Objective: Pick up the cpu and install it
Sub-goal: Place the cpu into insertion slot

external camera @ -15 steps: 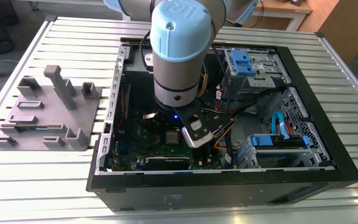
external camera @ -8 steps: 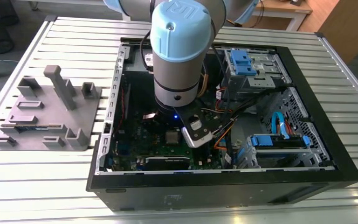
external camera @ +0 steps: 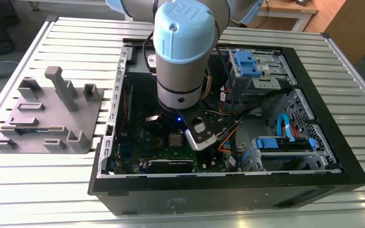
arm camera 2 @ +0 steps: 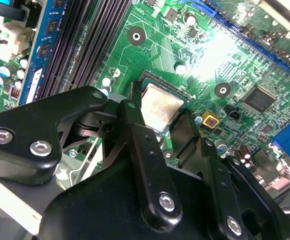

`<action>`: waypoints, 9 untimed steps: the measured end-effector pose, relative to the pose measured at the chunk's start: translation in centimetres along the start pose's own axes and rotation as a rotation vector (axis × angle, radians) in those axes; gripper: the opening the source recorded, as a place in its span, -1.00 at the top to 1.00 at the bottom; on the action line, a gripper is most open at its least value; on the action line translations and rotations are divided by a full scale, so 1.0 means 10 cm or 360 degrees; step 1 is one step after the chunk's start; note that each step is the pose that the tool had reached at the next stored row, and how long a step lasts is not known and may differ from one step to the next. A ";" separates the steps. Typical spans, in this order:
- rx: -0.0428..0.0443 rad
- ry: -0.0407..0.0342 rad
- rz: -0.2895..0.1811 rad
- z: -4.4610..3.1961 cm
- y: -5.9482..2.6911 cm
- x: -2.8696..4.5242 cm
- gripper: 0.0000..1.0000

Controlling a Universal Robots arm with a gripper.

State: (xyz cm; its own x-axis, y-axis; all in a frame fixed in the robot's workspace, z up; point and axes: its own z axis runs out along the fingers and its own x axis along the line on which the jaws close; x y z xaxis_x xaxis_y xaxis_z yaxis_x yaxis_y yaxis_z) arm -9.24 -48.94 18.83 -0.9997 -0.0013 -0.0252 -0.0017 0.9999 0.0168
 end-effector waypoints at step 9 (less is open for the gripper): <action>-0.0001 0.0000 0.0000 0.008 0.001 0.000 0.06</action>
State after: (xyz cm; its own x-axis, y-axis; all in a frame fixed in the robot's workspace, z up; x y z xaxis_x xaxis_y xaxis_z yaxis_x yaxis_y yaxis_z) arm -9.24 -48.93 18.76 -0.9997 -0.0013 -0.0254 -0.0018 0.9998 0.0172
